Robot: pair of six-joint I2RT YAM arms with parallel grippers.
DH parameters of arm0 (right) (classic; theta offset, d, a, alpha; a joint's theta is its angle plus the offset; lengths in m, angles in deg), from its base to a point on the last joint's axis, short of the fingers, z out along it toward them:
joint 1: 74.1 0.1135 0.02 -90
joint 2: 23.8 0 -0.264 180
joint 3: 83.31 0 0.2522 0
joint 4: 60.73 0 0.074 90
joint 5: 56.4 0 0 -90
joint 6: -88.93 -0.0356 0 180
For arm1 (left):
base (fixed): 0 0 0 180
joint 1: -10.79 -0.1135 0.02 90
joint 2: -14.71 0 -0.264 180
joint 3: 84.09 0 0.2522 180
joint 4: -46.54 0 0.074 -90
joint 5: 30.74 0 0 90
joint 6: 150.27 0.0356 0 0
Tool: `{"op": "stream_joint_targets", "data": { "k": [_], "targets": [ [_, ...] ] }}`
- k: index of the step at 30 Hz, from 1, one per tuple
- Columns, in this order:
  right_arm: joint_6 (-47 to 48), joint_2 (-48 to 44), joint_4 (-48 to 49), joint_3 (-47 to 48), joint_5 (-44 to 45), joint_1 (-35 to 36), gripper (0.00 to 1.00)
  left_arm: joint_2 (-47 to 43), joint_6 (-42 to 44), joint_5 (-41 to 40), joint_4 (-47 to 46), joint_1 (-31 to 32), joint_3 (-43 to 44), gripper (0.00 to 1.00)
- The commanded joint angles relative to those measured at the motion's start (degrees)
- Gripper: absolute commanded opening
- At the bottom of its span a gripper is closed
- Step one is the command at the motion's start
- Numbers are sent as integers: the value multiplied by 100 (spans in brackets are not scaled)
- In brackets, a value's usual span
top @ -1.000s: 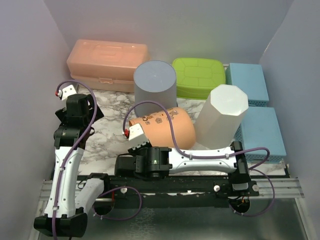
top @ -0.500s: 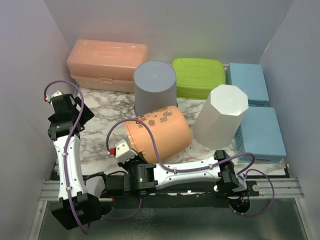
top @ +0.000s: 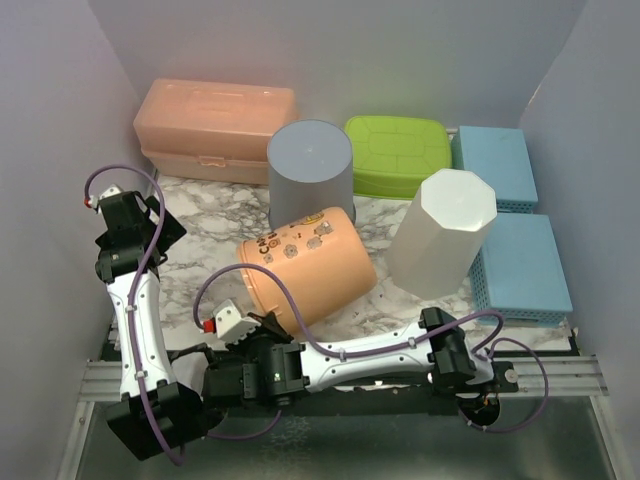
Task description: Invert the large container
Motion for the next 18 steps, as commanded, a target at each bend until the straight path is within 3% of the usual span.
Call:
{"op": "stream_joint_targets", "data": {
  "k": [1,9,18],
  "targets": [
    [386,347,559,-730,-753,39,1,-51,-83,122,-123,-120,-60,99],
    [754,-257,1637,-2287,-782,37,1,-51,-101,189,-124,-213,-52,99],
    [1111,-609,2047,-2864,-1061,175,1,-103,-102,225,-123,-218,9,99]
  ]
}}
